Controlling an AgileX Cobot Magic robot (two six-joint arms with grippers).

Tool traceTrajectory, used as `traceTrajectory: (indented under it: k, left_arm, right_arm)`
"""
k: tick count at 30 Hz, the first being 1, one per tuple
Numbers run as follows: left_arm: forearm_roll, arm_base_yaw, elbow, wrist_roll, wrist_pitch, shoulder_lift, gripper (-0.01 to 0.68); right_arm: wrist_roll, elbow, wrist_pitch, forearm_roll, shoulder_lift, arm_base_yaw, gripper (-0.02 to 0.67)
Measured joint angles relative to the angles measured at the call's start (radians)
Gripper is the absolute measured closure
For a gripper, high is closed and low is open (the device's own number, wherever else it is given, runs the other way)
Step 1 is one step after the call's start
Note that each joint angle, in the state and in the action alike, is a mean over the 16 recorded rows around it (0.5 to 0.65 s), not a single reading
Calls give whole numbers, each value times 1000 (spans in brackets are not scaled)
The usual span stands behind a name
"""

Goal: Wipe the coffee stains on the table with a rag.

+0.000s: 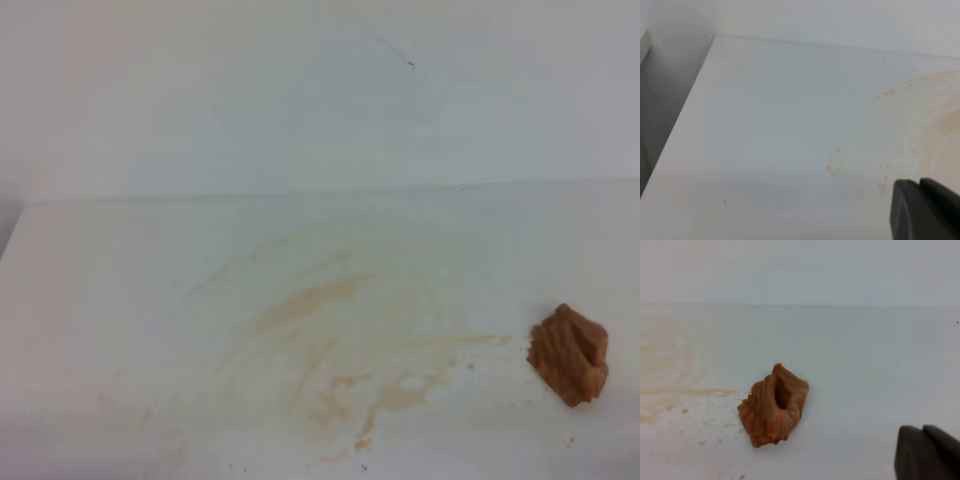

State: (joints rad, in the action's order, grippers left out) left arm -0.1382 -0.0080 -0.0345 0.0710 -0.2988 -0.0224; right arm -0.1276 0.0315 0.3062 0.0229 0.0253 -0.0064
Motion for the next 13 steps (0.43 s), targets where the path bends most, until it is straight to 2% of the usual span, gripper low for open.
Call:
traceTrajectory:
  k: [13]
  left_arm:
    - [0,0,-5,0,2,-5,672]
  right_arm:
    - [0,4,-3,-1,1,0,652]
